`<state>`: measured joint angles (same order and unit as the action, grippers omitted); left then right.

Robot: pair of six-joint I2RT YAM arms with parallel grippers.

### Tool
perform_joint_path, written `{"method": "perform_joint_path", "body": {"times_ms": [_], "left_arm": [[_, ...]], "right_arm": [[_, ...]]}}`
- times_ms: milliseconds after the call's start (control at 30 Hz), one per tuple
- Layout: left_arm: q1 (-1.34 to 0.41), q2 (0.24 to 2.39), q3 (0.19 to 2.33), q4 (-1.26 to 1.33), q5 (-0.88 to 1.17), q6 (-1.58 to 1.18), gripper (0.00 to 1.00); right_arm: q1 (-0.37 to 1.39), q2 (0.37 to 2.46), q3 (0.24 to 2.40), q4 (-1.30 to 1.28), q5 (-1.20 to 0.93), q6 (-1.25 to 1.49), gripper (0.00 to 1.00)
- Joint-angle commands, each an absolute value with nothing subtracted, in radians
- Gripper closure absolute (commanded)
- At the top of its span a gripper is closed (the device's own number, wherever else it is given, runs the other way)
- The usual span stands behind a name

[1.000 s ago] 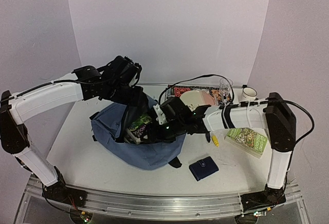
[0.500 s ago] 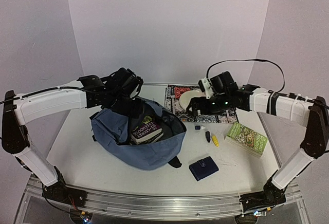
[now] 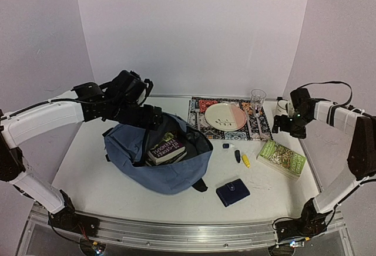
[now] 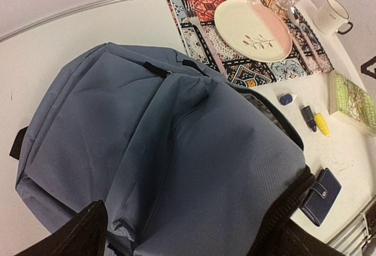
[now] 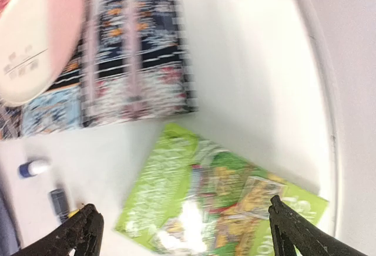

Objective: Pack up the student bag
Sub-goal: Adjust the book at the center of the board.

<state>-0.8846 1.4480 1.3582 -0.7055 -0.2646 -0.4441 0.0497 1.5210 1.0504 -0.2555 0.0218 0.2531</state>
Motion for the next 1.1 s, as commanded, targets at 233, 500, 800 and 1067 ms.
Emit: {"method": "perform_joint_path", "body": {"times_ms": [233, 500, 800, 1067], "left_arm": [[-0.84, 1.305, 1.312, -0.668, -0.281, -0.472, 0.02], [-0.833, 1.253, 1.304, -0.652, -0.291, -0.479, 0.01], [-0.833, 1.293, 1.3, -0.612, -0.242, -0.481, 0.0], [-0.831, 1.366, 1.316, -0.549, -0.158, -0.483, 0.01]], "right_arm": [[-0.16, 1.693, 1.033, -0.3, -0.045, 0.199, 0.02], [-0.159, 1.747, 0.971, -0.3, -0.115, 0.19, 0.02], [-0.118, 1.59, 0.783, -0.296, -0.399, 0.29, 0.02], [0.035, 1.493, 0.719, -0.289, -0.531, 0.346, 0.04]]}}
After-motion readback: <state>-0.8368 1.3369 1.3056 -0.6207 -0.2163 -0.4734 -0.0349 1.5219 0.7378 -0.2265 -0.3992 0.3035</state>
